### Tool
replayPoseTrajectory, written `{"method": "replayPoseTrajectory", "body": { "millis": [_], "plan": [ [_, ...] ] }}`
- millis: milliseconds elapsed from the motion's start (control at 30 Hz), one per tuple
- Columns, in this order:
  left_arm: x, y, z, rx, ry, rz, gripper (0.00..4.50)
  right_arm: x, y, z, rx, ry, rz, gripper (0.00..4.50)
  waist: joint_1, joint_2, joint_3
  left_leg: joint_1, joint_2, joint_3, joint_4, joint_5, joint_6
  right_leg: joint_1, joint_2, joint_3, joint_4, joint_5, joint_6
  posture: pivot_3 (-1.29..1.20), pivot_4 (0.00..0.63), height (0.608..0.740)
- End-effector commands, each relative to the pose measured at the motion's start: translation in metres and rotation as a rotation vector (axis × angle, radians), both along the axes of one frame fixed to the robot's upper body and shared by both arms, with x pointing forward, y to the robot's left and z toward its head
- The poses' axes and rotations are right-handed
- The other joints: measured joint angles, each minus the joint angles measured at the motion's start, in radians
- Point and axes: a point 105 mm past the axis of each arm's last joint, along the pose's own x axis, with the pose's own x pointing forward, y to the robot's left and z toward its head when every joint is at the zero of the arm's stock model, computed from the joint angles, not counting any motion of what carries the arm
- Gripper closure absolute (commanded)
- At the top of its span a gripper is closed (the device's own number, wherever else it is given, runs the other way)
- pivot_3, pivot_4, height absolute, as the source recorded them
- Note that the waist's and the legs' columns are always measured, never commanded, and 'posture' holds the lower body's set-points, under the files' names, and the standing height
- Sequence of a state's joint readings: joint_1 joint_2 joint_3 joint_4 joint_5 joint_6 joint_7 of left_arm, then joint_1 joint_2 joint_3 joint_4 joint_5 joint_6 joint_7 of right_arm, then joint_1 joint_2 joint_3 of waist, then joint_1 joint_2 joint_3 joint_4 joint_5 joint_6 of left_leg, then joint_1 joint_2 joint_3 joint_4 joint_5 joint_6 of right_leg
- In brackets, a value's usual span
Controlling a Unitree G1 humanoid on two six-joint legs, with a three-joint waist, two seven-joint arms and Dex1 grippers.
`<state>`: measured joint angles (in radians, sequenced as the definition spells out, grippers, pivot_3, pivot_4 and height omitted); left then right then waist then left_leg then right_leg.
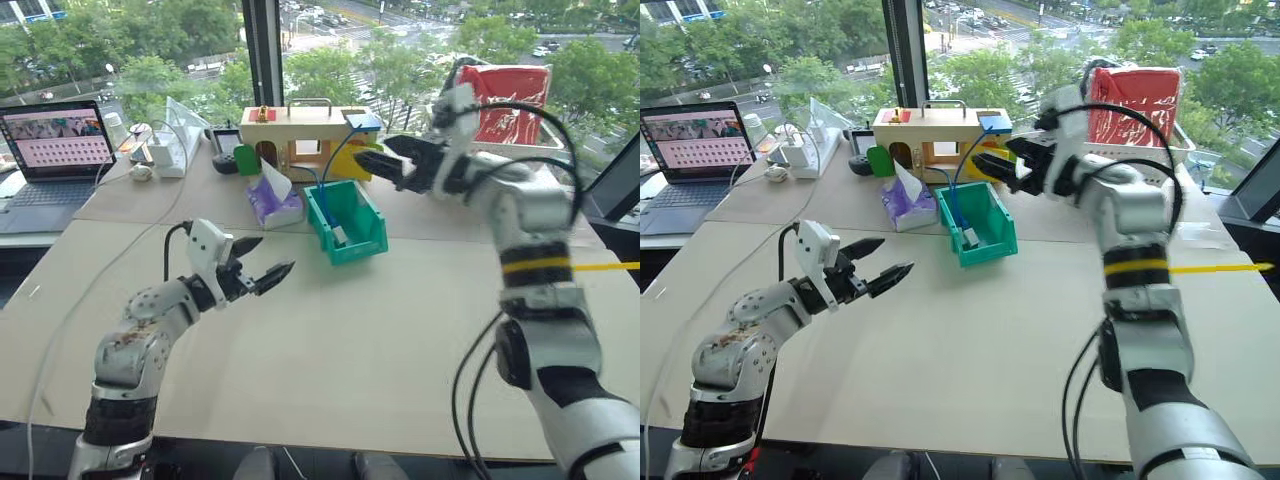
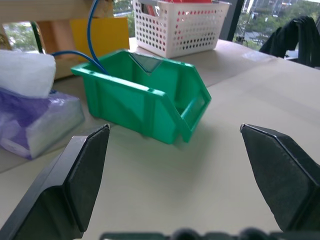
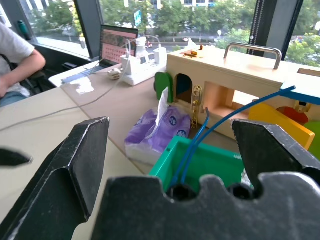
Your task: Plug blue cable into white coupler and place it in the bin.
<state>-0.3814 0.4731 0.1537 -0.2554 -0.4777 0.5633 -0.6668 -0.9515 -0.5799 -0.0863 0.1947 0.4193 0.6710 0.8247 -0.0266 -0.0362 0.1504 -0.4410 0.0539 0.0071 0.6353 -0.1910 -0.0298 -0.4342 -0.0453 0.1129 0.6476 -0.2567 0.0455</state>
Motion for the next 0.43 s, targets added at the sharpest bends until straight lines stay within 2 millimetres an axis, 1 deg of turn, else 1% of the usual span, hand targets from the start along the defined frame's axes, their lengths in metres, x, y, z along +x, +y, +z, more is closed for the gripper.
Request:
{"method": "replayPoseTrajectory", "body": {
  "millis": [33,100,133,167,200,333,433],
  "plan": [
    [0.002,-0.003,0.021,-0.038,-0.047,-0.040,0.00,-0.043,-0.024,0.008,0.036,-0.089,0.002,0.01,0.003,0.000,0.000,0.000,0.000,0.000,0.000,0.000,0.000,0.000,0.000,0.000,0.000,0.000,0.000,0.00,0.150,0.731],
    [0.006,-0.004,0.022,-0.011,-0.051,-0.046,0.00,-0.060,-0.043,-0.017,0.018,-0.066,-0.075,0.01,0.005,0.000,0.000,0.000,0.000,-0.001,0.002,0.000,0.000,0.001,0.000,0.000,0.001,0.000,0.000,0.00,0.150,0.731],
    [0.008,-0.004,0.022,-0.002,-0.056,-0.045,0.00,-0.065,-0.049,-0.028,0.022,-0.040,-0.114,0.01,0.006,0.000,0.000,0.000,0.000,-0.002,0.002,0.000,0.000,0.001,0.000,0.000,0.001,0.000,0.000,0.00,0.150,0.731],
    [0.009,-0.004,0.022,0.002,-0.060,-0.044,0.00,-0.068,-0.052,-0.034,0.027,-0.024,-0.138,0.01,0.006,0.000,0.000,0.000,-0.001,-0.003,0.003,0.000,0.000,0.002,0.001,0.000,0.001,0.000,0.000,0.00,0.150,0.731],
    [0.012,-0.005,0.020,0.008,-0.053,-0.045,0.00,-0.071,-0.055,-0.044,0.023,-0.012,-0.167,0.01,-0.003,0.000,0.000,0.002,-0.001,-0.003,0.003,0.000,0.000,0.004,0.001,-0.001,0.001,0.000,0.000,0.00,0.150,0.731],
    [0.022,-0.003,0.012,0.032,-0.039,-0.019,0.00,-0.072,-0.069,-0.068,0.013,0.011,-0.298,0.01,-0.019,0.000,0.001,0.012,-0.002,-0.003,0.006,0.001,0.000,0.015,0.001,0.001,0.001,0.001,0.003,0.00,0.150,0.731],
    [0.029,-0.001,0.004,0.078,-0.017,-0.014,0.00,-0.070,-0.077,-0.078,0.012,0.021,-0.369,0.01,-0.021,0.000,0.001,0.013,-0.003,-0.003,0.007,0.004,0.002,0.015,0.001,0.003,0.000,-0.002,0.009,0.00,0.150,0.731]
  ]
}}
